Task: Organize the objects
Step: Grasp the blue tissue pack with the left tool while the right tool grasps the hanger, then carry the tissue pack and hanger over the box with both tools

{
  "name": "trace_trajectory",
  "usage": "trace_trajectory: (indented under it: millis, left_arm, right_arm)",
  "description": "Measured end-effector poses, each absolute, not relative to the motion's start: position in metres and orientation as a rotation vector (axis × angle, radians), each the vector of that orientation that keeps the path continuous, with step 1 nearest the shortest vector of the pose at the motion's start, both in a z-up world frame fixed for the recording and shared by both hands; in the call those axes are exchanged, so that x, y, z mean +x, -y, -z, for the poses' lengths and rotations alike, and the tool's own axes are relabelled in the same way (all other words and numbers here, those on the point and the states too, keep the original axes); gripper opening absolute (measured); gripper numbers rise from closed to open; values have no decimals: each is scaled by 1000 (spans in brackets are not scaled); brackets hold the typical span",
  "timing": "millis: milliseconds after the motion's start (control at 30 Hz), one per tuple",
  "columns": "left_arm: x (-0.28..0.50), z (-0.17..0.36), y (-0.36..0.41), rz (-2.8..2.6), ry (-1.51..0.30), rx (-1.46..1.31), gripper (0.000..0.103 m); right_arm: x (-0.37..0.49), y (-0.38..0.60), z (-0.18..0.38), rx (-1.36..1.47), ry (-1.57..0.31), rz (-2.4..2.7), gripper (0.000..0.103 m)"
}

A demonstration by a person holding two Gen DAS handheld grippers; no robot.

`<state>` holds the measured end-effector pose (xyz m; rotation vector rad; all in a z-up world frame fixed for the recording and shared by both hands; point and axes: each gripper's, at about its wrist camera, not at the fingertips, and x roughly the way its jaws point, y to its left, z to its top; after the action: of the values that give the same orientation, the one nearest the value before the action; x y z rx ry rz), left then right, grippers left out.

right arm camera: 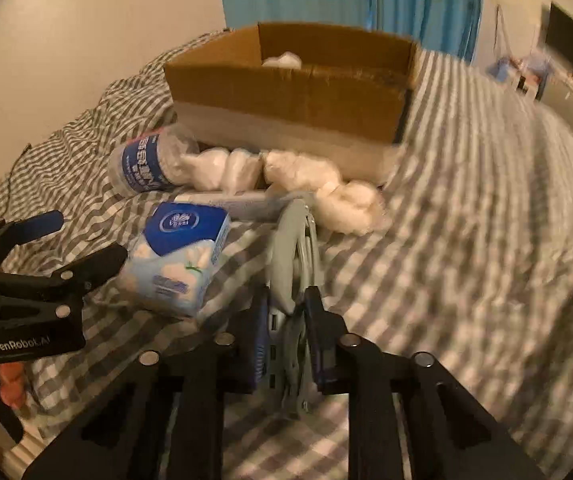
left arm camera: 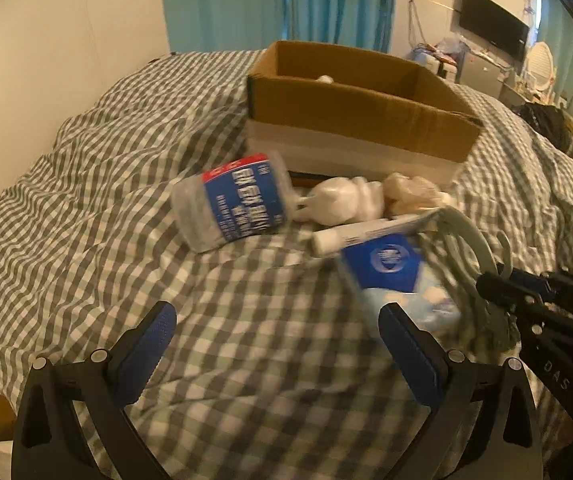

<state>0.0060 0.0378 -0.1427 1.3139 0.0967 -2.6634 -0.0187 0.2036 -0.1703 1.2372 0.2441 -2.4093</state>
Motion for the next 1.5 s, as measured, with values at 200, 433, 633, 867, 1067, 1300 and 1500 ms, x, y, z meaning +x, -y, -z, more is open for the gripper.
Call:
trace_trajectory:
  millis: [200,433,633,867,1067,1300,1500]
  left_arm:
    - [3,133,-71,2737,-100,1333,103]
    - [-17,148,-99,2725,-38,1336,103]
    - [-27,168,-103,2693,-44,1429,70]
    - [-15,154,-98,2718,-43,1381,65]
    - [-1,136,-94,2752,-48,1334,65]
    - [4,99,-98,2823,-16,1217,65]
    - [-11,59,-90,2857,-10,1123,65]
  right_arm:
    - [-18,-228,165,1238,-183,2431,13]
    - [-16,-245,158,1217,-148,2477,13]
    - [-20,-253,161,1237,-118,2488,13]
    - [-19,-252,161,1234,-128,2491,13]
    - [-11,-251,150,1189,-139,2517,13]
    - [1,-250,118,1096,-137,2561,13]
    - [-2,-247,78,979,-132,2593,13]
